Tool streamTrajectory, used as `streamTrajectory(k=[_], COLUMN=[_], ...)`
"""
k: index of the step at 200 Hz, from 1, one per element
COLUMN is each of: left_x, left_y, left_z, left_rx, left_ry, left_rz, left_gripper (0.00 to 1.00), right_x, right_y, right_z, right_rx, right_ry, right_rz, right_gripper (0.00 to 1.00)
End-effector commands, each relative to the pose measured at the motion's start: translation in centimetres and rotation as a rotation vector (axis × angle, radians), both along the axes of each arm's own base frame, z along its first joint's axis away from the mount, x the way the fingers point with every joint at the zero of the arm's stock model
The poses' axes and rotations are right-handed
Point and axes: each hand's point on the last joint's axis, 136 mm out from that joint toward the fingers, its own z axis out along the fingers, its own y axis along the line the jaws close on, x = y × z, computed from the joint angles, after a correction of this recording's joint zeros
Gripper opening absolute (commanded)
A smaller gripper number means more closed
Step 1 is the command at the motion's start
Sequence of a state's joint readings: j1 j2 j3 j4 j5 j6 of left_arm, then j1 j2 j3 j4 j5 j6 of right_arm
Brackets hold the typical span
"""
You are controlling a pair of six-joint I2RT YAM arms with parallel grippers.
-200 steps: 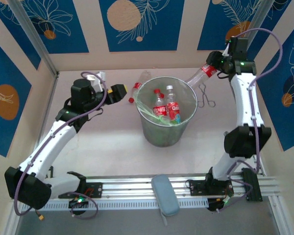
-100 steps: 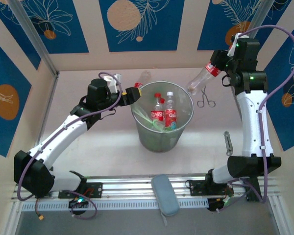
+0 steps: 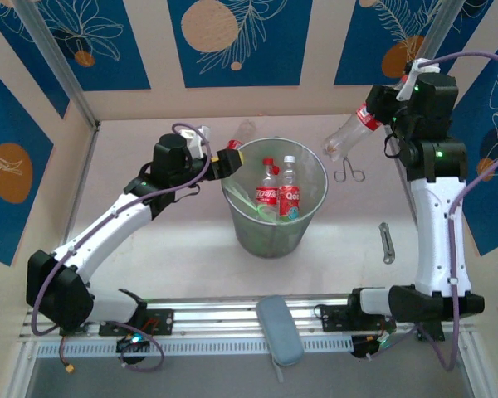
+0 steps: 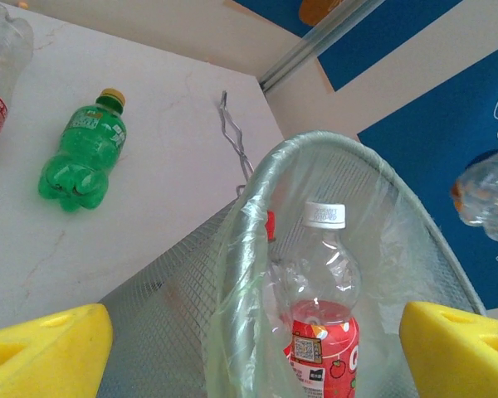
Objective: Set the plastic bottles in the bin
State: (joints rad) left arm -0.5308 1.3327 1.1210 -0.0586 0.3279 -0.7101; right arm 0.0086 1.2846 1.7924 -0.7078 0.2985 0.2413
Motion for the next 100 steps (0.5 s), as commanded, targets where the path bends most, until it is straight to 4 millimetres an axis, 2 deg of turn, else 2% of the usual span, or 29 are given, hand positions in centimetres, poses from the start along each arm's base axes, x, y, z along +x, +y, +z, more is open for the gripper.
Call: streamTrajectory(k=[1,45,100], left_x=[0.2,0.3,0.4], left_y=[-0.5,-0.8,-0.9], left_z=[-0.3,-0.6,-1.0], left_rx=[-0.009,-0.004,0.005], left_ry=[0.002,0.007,0.013], left_rz=[0.007,0.009,0.014], left_gripper=[0.89,0.89,0.88], right_x=[-1.0,-0.9,1.5], right_y=[2.8,8.6,15.7], right_z=[0.8,-0.3,-3.9], right_rx=[0.060,0.095,0.093], right_ry=[-0.035,-0.003,0.088], right_rz=[0.123,0.314,0.482], right_gripper=[0.51,0.51,0.51])
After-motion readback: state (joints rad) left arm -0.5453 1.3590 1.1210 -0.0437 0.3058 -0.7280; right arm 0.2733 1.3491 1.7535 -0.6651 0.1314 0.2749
